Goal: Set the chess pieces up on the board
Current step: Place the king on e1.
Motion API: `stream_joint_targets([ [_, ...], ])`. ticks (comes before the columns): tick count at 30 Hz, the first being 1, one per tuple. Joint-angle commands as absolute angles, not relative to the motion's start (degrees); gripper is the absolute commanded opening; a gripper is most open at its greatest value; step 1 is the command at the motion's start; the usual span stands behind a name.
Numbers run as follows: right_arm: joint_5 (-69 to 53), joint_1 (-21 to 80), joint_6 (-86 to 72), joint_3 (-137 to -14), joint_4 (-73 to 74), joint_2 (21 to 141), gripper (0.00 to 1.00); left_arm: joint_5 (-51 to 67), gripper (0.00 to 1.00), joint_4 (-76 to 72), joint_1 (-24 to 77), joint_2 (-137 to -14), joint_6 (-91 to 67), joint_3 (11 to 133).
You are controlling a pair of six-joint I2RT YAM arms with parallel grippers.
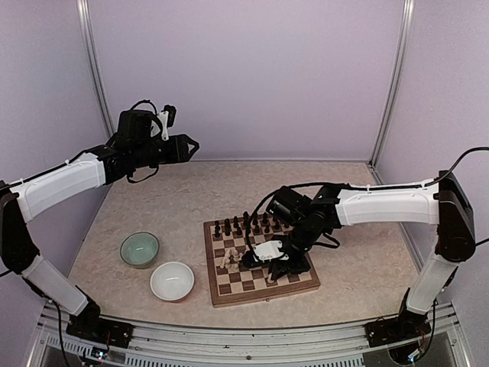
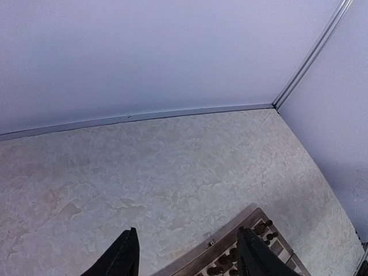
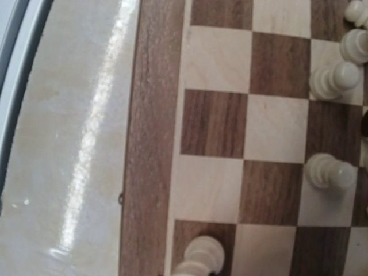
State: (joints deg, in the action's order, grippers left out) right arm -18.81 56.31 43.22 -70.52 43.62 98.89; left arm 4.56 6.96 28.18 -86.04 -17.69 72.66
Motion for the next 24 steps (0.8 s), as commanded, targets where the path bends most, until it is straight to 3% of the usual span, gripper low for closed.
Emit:
stream_joint_targets([
  [1,-19.54,56.51,42.62,-70.05,43.30,100.04,0.02,5.45,0.58,7.21,28.56,-86.45,-17.14,74.53],
  [6,-19.47,56.51,42.45,-70.14,43.48,100.44,0.04,5.51,0.58,7.23,28.57,-86.49,-17.14,74.51],
  [21,-20.60,54.25,41.31,-75.72,46.54,99.24,0.37,5.67,0.59,7.34,28.65,-86.52,-17.06,74.53],
  [24,-21.01,52.76,40.20,-78.85,46.29,99.67,0.37,5.64,0.59,7.33,28.57,-86.75,-17.09,74.61],
])
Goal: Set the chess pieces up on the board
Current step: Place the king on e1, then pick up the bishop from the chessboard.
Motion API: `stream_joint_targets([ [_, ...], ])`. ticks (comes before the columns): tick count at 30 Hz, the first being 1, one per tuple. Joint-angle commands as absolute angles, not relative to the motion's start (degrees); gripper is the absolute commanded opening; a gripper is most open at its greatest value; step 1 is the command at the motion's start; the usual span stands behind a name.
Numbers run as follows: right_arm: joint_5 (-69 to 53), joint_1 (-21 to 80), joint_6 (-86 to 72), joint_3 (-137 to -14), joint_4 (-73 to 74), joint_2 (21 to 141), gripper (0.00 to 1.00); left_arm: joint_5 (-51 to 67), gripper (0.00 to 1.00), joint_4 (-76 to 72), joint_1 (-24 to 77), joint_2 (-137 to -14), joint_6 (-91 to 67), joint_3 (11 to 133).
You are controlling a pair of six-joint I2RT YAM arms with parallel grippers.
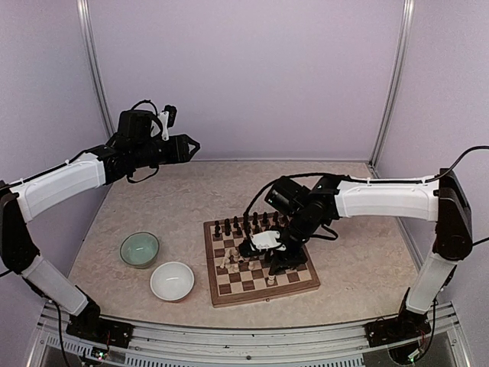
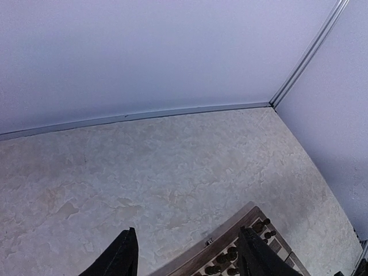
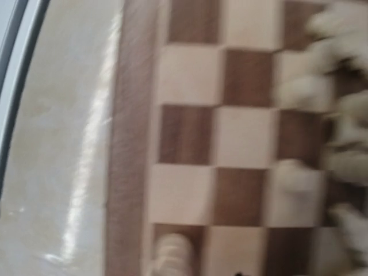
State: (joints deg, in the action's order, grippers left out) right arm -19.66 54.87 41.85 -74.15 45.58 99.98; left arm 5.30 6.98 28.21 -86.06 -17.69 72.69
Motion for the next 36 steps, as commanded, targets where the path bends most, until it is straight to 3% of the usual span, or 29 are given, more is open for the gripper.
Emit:
stream_joint_targets([
  [1,-20.29,52.33,39.21,-80.04,45.26,100.07,0.37,5.67,0.59,7.38,28.57,-86.82,-17.06,74.62],
  [8,-15.15,51.94,35.00,-86.65,41.96,107.19,0.34,5.43,0.59,7.39,28.57,-86.79,-16.96,74.53],
  [25,-17.90,52.03,34.60,-93.62,44.87,117.33,0.39,6.66,0.59,7.38,28.34,-86.22,-17.40,74.79],
  [32,-19.46,52.03,34.74,-94.70,45.57,118.71,0.33,6.85,0.60,7.43,28.13,-86.17,-17.49,74.79],
  [36,-19.99,52.04,34.91,-94.88,46.21,119.09,0.21,6.93,0.60,7.39,28.04,-86.22,-17.50,74.77],
])
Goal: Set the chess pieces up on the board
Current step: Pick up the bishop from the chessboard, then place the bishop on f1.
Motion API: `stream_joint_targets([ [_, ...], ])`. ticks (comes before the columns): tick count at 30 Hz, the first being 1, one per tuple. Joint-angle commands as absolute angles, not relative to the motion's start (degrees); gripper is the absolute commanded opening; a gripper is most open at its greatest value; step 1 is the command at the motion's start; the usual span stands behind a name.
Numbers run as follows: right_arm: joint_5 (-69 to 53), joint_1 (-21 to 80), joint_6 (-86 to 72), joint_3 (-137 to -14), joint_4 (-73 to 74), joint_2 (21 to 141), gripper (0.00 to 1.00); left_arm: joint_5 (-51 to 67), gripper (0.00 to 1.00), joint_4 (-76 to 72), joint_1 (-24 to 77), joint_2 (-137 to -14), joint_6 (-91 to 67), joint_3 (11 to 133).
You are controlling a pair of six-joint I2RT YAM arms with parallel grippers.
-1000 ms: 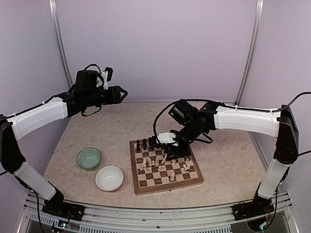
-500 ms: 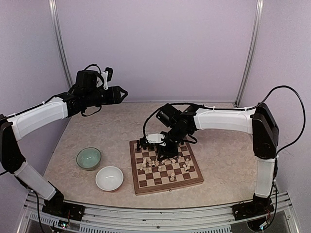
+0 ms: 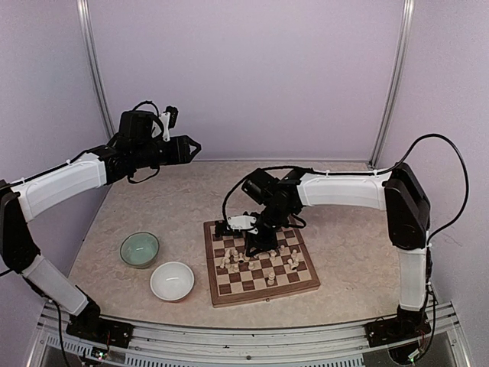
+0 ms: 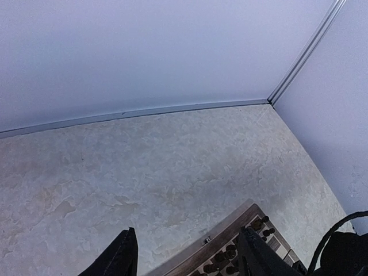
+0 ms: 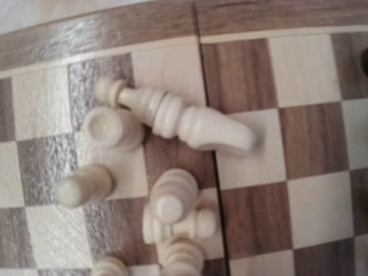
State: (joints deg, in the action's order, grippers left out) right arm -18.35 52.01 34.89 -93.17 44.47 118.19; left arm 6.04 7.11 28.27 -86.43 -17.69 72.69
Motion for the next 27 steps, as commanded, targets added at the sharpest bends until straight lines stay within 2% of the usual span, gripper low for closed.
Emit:
stream_joint_targets([
  [1,-20.11,52.03,34.96,-94.84,46.16,119.05,0.18,6.96,0.60,7.38,28.04,-86.15,-17.49,74.76],
  [5,-20.09,52.03,34.86,-95.05,46.03,118.62,0.07,7.12,0.60,7.38,28.04,-86.20,-17.58,74.80],
  [11,-17.94,51.95,35.19,-95.06,46.39,115.61,0.00,7.21,0.60,7.44,28.03,-86.21,-17.62,74.77],
  [19,-16.94,51.40,34.17,-93.80,47.36,109.65,0.00,7.89,0.60,7.31,28.08,-86.38,-18.03,74.77],
  [27,-17.65,46.88,34.58,-81.39,44.93,99.07,0.00,8.01,0.60,7.36,28.26,-86.88,-18.02,74.79],
])
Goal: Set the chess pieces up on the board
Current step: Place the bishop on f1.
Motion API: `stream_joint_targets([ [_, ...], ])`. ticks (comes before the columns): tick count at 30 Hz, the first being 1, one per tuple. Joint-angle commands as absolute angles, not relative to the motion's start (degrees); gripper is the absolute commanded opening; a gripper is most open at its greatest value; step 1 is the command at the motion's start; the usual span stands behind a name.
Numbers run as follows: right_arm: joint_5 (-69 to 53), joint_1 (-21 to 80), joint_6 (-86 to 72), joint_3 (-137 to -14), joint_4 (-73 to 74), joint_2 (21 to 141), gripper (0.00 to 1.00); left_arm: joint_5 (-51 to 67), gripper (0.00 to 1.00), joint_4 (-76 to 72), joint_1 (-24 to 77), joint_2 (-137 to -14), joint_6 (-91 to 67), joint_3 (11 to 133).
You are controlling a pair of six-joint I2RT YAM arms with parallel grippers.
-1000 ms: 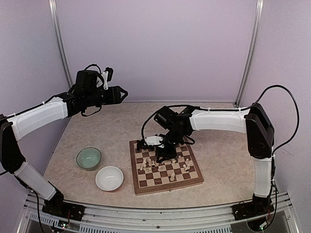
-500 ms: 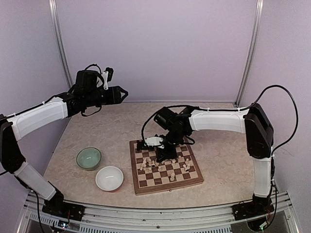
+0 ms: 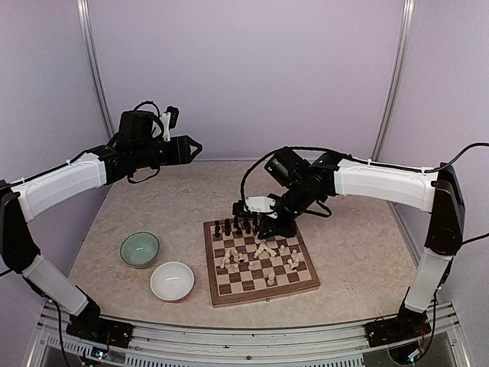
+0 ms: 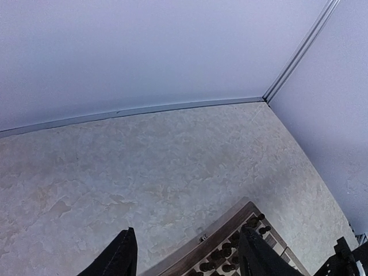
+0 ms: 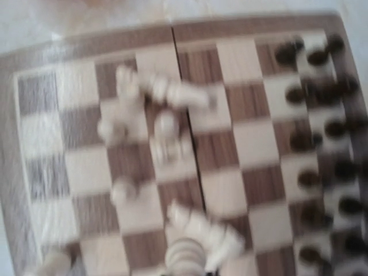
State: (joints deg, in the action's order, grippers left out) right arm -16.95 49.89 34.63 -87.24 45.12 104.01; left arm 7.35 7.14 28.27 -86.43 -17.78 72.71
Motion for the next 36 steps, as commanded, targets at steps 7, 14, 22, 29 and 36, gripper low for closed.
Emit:
stream_joint_targets([
  [7,-20.38,45.52,39.81,-67.98,43.88,88.57,0.00,8.23,0.60,7.59,28.39,-87.57,-18.12,75.01],
  [14,-23.29,47.65,42.58,-63.81,43.48,89.14,0.01,8.17,0.61,8.71,28.65,-88.78,-17.67,75.63],
  [22,-23.04,50.54,42.09,-63.85,41.38,92.89,0.01,7.80,0.61,9.40,28.78,-89.31,-17.23,76.20],
  [29,-21.80,50.81,41.76,-63.64,40.00,95.14,0.02,7.87,0.61,9.60,28.74,-88.97,-17.14,76.38],
  [36,-20.91,51.23,42.41,-63.42,40.36,96.10,0.03,7.97,0.63,9.67,28.76,-88.86,-17.14,76.42],
])
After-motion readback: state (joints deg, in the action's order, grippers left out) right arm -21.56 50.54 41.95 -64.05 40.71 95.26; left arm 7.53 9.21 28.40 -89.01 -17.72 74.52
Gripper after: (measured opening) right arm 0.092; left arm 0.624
